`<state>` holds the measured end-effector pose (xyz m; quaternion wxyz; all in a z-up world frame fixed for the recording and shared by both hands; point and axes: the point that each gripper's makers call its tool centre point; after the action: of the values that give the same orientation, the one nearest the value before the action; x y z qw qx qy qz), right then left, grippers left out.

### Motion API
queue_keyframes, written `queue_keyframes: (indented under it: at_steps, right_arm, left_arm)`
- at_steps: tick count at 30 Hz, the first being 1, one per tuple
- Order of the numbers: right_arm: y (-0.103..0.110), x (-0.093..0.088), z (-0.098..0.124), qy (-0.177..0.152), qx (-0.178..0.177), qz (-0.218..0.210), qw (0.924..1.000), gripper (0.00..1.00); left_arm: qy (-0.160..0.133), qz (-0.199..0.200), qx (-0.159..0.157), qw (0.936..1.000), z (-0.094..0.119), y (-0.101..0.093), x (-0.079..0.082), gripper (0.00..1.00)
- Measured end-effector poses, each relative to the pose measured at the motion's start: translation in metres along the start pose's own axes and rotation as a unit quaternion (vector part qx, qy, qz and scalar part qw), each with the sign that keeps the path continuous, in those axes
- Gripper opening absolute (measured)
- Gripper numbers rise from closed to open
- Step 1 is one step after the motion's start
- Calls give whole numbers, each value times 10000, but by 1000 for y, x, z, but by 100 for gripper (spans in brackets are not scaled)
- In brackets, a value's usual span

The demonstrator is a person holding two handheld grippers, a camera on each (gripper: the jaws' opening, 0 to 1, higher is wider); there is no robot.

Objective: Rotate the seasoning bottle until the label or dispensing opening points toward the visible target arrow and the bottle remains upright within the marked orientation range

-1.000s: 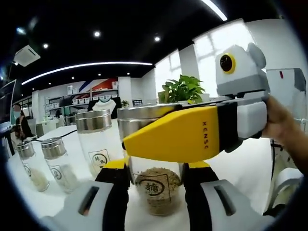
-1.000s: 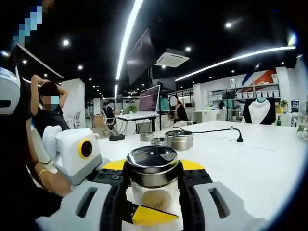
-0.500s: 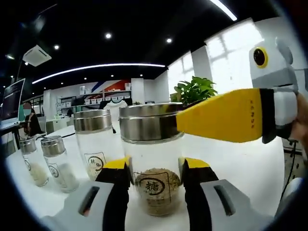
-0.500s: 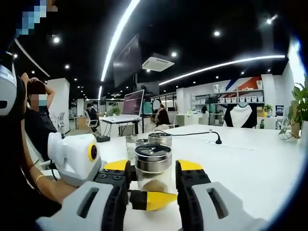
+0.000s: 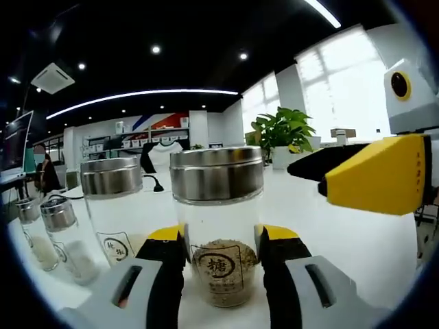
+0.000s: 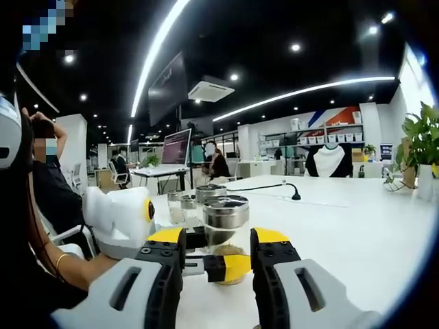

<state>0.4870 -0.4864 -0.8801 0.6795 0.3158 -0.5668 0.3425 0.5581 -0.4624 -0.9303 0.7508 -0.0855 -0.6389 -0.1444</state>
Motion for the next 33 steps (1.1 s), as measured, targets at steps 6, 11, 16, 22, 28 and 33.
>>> queue_keyframes:
  at_steps: [6,11,16,22,28,33]
  right_arm:
    - [-7,-3,3,-5,-103,-62,9999,36]
    - [-15,-6,7,15,-289,-77,9996,37]
    - [-19,-8,11,34,-428,-111,9990,37]
    - [-20,-10,18,52,-516,-152,9985,39]
    - [-26,-4,26,-56,-809,-155,9966,39]
    - [-26,-3,30,-116,-852,-204,9961,40]
  left_arm:
    - [16,19,1,10000,-12,-4,2,45]
    - [26,71,74,9999,-18,-5,3,45]
    - [24,133,140,9998,-24,-5,3,45]
    - [5,170,172,9997,-26,-4,3,45]
    - [58,210,150,9997,-29,-5,3,45]
    - [66,203,85,9997,-29,-5,3,45]
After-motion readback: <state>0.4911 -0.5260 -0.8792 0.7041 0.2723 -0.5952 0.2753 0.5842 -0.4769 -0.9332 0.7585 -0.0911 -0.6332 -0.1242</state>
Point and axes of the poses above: the point that each gripper's makers call its tool centre point, and the gripper's own axes: z roughly backward along the fingers, y roughly to its left, x roughly out of its top, and after that the axes turned 6 degrees about y, right-handed
